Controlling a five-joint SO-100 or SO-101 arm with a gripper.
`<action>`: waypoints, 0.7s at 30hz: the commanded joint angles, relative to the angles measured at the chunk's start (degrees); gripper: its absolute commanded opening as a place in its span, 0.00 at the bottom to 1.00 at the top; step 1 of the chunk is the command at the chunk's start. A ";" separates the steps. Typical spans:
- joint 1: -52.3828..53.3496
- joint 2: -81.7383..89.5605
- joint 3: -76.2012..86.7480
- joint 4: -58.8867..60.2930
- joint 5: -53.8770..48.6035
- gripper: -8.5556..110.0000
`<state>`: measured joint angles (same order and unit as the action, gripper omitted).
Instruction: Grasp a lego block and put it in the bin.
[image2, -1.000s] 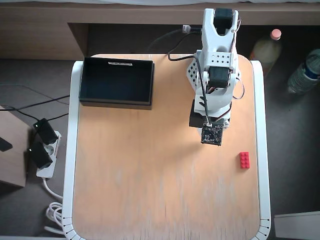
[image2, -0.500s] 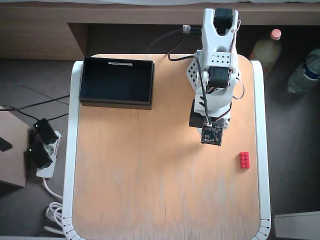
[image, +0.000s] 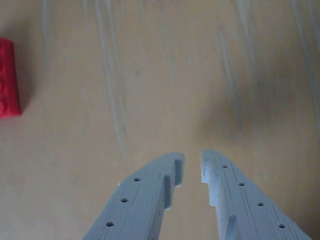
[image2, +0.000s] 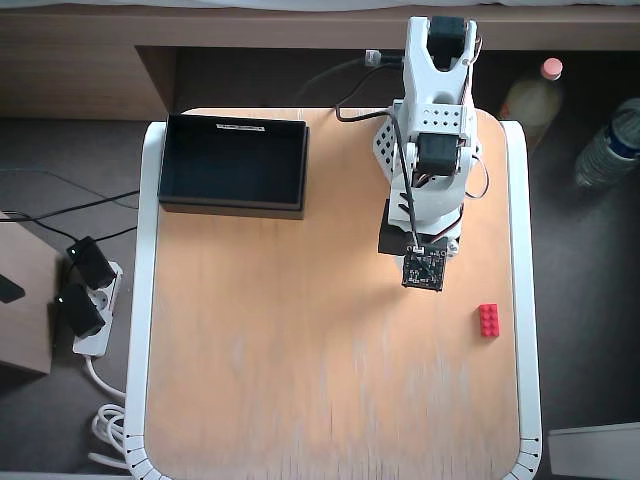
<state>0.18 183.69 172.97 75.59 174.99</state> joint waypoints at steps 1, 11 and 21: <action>0.09 5.19 8.88 0.53 -0.35 0.08; 0.09 5.19 8.88 0.53 -0.35 0.08; -0.09 5.19 8.88 0.62 0.26 0.08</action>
<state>0.18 183.69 172.97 75.59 175.52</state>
